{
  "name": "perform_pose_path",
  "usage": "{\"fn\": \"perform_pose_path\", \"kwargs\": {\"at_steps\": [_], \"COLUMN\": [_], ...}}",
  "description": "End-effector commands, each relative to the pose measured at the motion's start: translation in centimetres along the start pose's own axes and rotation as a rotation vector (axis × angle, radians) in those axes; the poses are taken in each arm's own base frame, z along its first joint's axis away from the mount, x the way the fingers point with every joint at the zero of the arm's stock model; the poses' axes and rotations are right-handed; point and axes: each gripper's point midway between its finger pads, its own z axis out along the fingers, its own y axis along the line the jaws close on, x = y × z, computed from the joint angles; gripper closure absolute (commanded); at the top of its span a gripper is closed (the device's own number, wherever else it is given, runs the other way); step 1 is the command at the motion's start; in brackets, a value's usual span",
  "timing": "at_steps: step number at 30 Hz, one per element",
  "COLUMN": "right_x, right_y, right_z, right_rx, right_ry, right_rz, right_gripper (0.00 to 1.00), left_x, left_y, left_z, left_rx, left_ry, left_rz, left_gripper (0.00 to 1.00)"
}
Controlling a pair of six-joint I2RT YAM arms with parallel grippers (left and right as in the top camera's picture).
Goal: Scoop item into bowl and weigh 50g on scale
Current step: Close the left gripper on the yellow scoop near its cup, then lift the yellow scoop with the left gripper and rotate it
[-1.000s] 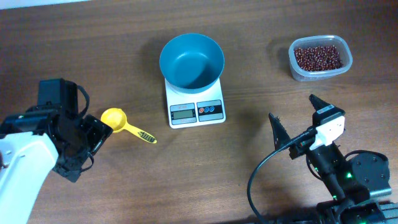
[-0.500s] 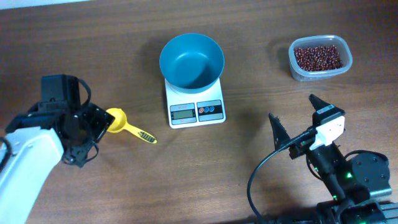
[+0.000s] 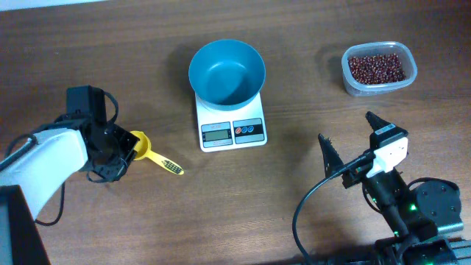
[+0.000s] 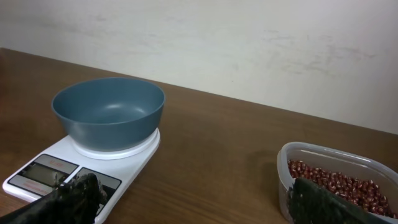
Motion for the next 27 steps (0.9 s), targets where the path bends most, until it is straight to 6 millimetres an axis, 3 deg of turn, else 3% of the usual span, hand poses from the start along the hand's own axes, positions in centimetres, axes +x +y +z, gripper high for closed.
{"fn": "perform_pose_path", "kwargs": {"at_steps": [1, 5, 8, 14, 18, 27], "right_x": [0.2, 0.2, 0.2, 0.2, 0.2, 0.2], "right_y": [0.3, 0.3, 0.3, 0.3, 0.3, 0.3], "right_z": [0.0, 0.0, 0.0, 0.0, 0.0, 0.0], "right_rx": [-0.01, -0.01, -0.01, -0.01, -0.01, -0.01], "right_ry": [0.003, 0.003, 0.003, 0.003, 0.003, 0.003], "right_rz": [0.002, 0.002, 0.002, 0.002, 0.002, 0.002], "right_gripper": [0.01, 0.01, 0.01, 0.01, 0.01, 0.01], "left_x": [1.9, 1.9, 2.0, 3.9, 4.4, 4.5], "left_y": [0.1, -0.3, -0.7, 1.1, 1.7, 1.7], "left_z": [0.1, -2.9, -7.0, -11.9, -12.9, -12.9], "left_rx": [0.02, 0.065, 0.139, 0.185, 0.193, 0.192], "left_ry": [0.092, 0.059, -0.007, -0.047, -0.054, -0.052], "left_rz": [0.025, 0.046, 0.099, 0.106, 0.107, 0.107], "left_gripper": [1.0, 1.0, 1.0, 1.0, 1.0, 1.0]}}
